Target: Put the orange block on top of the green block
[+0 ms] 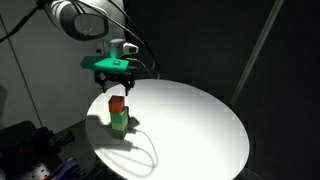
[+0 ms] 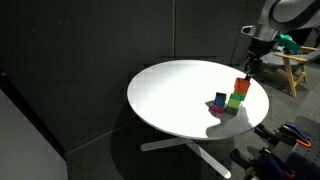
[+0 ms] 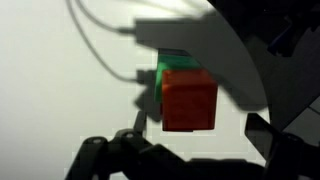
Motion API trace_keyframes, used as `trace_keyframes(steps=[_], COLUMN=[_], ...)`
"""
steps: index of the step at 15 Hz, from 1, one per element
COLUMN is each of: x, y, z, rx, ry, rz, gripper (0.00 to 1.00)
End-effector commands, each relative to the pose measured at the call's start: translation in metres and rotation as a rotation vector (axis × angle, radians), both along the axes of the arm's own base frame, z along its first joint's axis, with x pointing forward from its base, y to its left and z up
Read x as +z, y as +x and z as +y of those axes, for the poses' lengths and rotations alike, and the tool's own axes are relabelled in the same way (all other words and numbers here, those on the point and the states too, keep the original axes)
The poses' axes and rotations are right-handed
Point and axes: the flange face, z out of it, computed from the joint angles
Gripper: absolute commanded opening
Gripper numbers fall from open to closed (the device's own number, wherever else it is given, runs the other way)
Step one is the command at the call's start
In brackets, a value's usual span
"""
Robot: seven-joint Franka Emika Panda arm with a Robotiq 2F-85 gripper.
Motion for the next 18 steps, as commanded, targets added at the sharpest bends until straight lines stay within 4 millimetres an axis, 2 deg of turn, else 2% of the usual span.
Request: trace_keyframes(steps=[1, 6, 11, 18], x=[0.020, 0.039, 0.052, 0.067], y=[-0.012, -0.023, -0.035, -0.070], z=[0.006, 0.014, 0.030, 0.052], rx=[0.003, -0.076, -0.219, -0.319], ry=[0.014, 0.015, 0.013, 0.024], rz=[-0.008, -0.005, -0.023, 0.059], gripper=[1.00, 1.00, 1.00, 1.00])
